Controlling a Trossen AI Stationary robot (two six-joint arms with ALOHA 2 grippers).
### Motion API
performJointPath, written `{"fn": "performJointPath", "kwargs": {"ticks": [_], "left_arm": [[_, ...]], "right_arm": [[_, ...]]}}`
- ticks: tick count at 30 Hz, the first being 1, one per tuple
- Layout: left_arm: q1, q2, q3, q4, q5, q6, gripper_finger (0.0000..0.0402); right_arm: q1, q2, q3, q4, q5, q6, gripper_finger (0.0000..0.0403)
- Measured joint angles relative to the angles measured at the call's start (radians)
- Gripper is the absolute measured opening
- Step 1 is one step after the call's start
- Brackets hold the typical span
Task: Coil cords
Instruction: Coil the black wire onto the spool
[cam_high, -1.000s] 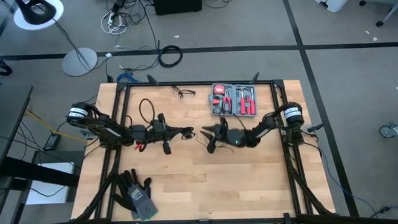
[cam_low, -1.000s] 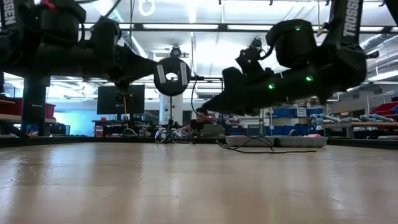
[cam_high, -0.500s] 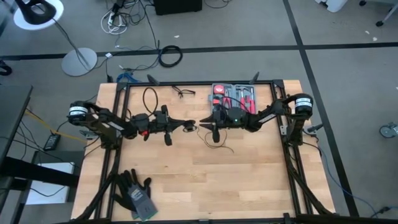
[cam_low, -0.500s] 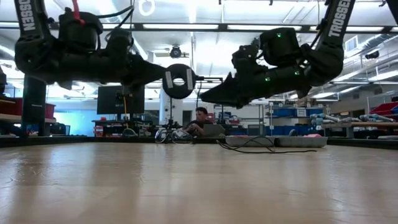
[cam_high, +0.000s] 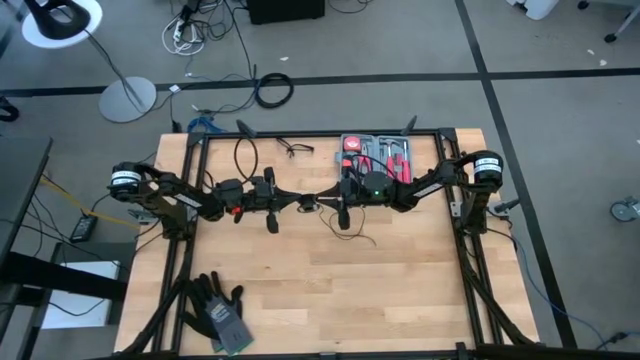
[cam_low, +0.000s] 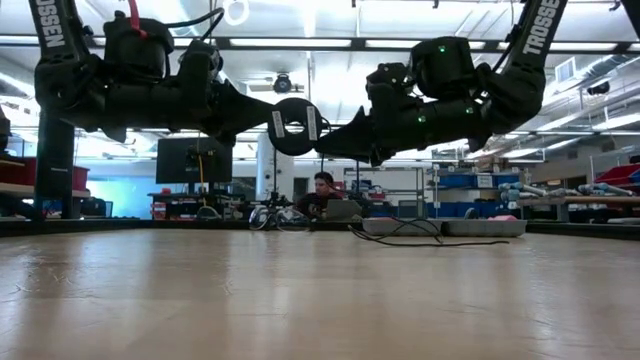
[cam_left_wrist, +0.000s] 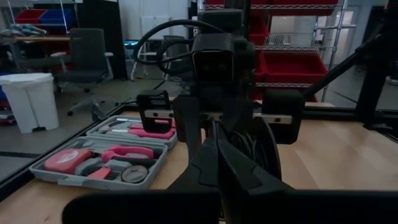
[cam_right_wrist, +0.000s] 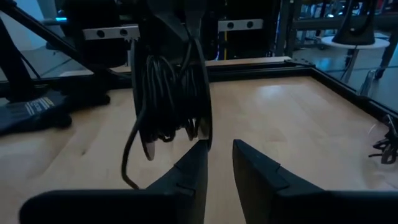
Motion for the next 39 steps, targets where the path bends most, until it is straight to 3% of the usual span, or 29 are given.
{"fn": "performJointPath", "kwargs": {"ticks": [6,28,39], "left_arm": [[0.0,0.0,0.0,-0.005,0.0,-0.021,0.0],[-0.001,0.002,-0.001,-0.167,0.023,-0.08,0.0],[-0.001,0.003,-0.001,-0.18,-0.042,-0.105,0.0]], "right_arm": [[0.0,0.0,0.0,0.004,-0.008,-0.006,0.0008],[-0.001,-0.042,-0.001,0.017,-0.001,-0.022,0.0],[-0.006,-0.045,0.002,0.006,-0.004,0.001,0.0001]]}}
